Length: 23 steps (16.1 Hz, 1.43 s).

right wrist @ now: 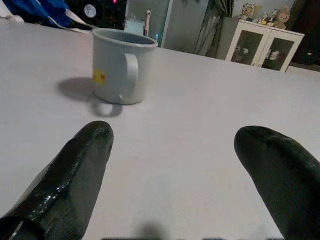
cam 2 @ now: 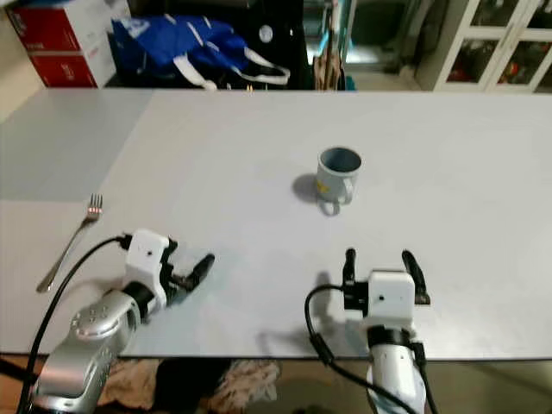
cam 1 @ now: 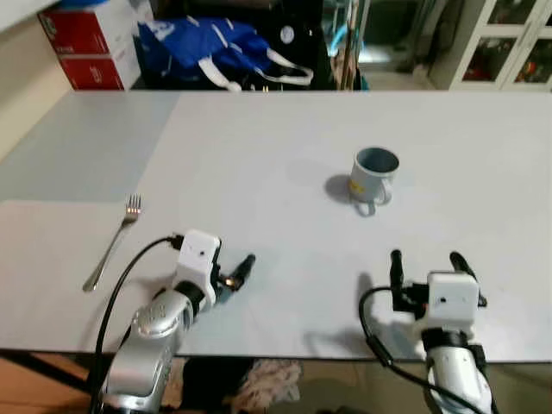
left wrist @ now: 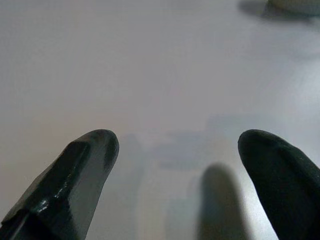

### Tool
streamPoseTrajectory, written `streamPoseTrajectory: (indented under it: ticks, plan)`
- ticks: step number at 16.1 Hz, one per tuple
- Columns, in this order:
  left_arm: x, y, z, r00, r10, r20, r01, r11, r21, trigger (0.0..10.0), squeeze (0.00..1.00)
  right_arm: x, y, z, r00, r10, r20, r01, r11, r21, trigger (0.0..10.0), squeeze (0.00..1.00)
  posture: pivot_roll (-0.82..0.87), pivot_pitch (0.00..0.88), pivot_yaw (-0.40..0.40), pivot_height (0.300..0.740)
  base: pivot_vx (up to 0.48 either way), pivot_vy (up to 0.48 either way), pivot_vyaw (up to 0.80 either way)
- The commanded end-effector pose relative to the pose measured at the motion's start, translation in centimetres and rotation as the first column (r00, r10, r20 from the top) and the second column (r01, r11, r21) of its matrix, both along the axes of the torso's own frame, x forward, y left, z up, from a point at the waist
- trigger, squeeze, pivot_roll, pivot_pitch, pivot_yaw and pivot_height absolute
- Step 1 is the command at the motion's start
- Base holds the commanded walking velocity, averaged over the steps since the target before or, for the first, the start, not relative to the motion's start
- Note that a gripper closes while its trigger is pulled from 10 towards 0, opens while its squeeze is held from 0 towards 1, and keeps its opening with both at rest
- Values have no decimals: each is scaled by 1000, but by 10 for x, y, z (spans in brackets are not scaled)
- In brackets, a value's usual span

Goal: Setting the table

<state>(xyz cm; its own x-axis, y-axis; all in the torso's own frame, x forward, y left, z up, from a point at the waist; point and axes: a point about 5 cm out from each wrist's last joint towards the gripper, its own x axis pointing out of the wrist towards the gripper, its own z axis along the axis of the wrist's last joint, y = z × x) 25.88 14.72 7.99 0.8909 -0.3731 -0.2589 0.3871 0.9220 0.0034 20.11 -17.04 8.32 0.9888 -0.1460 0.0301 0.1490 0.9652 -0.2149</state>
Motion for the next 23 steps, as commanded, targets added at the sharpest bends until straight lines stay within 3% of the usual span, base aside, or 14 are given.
streamPoseTrajectory:
  ticks: [1, 3, 4, 7, 8, 9, 12, 14, 18, 23]
  plan:
    - [9, -5, 21, 993, 3, 121, -2, 1000, -5, 10000, 0, 6, 2, 6, 999, 16, 35, -16, 1000, 7, 10000, 0, -80, 0, 28, 727, 0, 0, 0]
    - [12, -11, 25, 990, 22, 141, -18, 999, -32, 10000, 0, 15, -1, 9, 998, 26, 55, -25, 1000, -11, 10000, 0, -82, 0, 16, 727, 0, 0, 0]
    - [10, -6, 24, 990, 56, 129, -47, 996, -76, 10000, 0, 20, -4, 8, 997, 4, 75, -5, 1000, 17, 10000, 0, -81, 0, 17, 727, 0, 0, 0]
    - [6, 4, 30, 976, 68, 205, -55, 996, -68, 10000, 0, 21, -5, 1, 998, -8, 67, -3, 987, 162, 10000, 0, -84, 0, 21, 727, 0, 0, 0]
    - [8, 3, 29, 978, 93, 188, -70, 989, -128, 10000, 0, 23, -3, -2, 998, 26, 51, -36, 975, 220, 10000, 0, -88, 0, 18, 727, 0, 0, 0]
    - [8, 1, 28, 979, 93, 180, -69, 989, -134, 10000, 0, 23, -5, -3, 999, 28, 42, -37, 971, 234, 10000, 0, -105, 0, 3, 727, 0, 0, 0]
    - [9, -10, 20, 988, 96, 120, -77, 985, -157, 10000, 0, 25, -15, 1, 998, 34, 51, -44, 976, 212, 10000, 0, -117, 0, -24, 727, 0, 0, 0]
    - [10, -19, 22, 989, 22, 143, -4, 993, -121, 10000, 0, 27, -15, 0, 998, 40, 57, -51, 978, 203, 10000, 0, -122, 0, -10, 727, 0, 0, 0]
    - [15, -22, 31, 986, -8, 167, 25, 994, -103, 10000, 0, 28, -14, -3, 999, 32, 44, -40, 977, 211, 10000, 0, -120, 0, 7, 727, 0, 144, 0]
    - [22, -21, 35, 988, -10, 154, 29, 992, -122, 10000, 0, 32, -8, -8, 999, 49, 21, -52, 975, 214, 10000, 0, -96, 0, 9, 727, 0, 461, 0]
